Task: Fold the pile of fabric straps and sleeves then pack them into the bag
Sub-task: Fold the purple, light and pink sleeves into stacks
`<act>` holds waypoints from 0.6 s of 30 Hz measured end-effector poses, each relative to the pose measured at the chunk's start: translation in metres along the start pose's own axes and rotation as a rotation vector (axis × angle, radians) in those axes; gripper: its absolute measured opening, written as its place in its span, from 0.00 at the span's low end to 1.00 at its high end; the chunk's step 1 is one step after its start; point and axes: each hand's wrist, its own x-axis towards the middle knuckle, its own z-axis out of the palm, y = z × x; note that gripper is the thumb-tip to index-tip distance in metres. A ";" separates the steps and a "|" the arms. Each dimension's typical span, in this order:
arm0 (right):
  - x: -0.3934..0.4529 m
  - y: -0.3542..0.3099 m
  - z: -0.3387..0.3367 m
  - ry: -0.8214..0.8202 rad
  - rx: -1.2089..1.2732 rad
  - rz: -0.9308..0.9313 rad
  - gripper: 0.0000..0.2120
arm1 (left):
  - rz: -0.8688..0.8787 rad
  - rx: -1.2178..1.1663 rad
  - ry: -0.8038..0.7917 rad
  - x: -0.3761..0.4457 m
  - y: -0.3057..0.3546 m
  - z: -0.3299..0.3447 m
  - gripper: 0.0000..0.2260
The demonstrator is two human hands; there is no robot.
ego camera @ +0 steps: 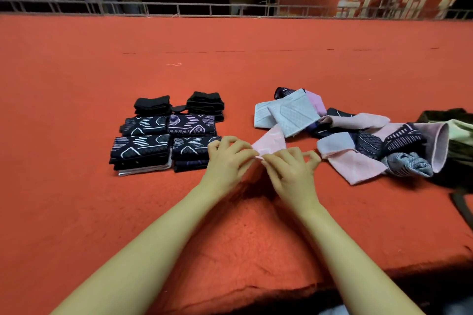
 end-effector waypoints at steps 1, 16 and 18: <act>-0.001 -0.003 -0.001 -0.031 0.017 -0.016 0.08 | 0.013 0.005 -0.007 -0.007 -0.004 -0.007 0.10; -0.008 -0.082 0.019 -0.187 0.321 -0.096 0.12 | -0.170 0.046 -0.126 -0.095 -0.056 -0.081 0.14; -0.007 -0.099 0.024 -0.195 0.363 -0.119 0.12 | -0.207 0.057 -0.110 -0.103 -0.063 -0.092 0.14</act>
